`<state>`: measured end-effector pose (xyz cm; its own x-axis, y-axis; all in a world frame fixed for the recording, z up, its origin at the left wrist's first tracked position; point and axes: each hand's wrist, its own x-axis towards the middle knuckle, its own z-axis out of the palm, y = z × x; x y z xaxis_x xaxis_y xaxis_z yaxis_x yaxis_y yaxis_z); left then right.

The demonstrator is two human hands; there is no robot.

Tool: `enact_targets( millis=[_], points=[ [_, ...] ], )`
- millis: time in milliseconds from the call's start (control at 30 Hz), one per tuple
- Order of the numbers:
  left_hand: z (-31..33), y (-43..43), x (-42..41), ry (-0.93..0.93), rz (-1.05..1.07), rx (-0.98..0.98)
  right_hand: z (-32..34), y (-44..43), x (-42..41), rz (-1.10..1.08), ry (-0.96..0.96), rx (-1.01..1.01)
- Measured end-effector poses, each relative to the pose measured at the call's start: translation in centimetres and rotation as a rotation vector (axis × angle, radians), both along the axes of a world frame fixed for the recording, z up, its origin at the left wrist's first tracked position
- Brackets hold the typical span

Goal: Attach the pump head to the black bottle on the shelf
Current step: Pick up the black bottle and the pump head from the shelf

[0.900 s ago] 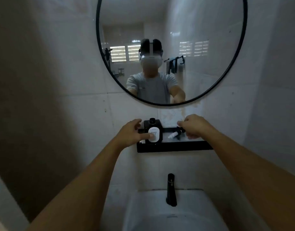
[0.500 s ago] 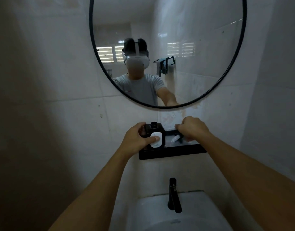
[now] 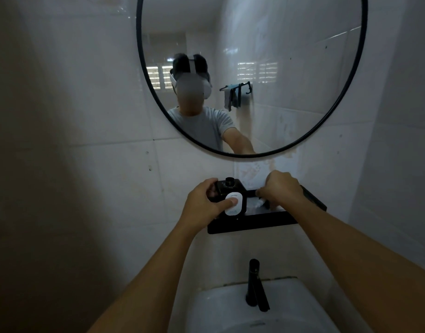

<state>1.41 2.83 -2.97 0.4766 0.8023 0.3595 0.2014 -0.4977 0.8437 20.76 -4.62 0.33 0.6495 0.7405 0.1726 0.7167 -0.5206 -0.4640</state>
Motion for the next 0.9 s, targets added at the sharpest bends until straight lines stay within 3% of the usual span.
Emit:
enact_targets(
  millis=[267,467,633,900],
  points=[
    [-0.2,0.2,0.0,-0.016,0.002,-0.008,3.5,-2.5,-0.8,0.027,0.229,0.307],
    [-0.3,0.3,0.0,-0.012,0.010,-0.011,8.1,-4.8,-2.3,0.222,0.581,0.620],
    [-0.3,0.3,0.1,-0.001,0.017,-0.005,8.9,-3.7,-3.4,0.419,0.562,0.806],
    [-0.2,0.2,0.0,0.003,0.015,-0.018,6.9,-1.1,-3.9,0.563,0.474,0.747]
  ],
)
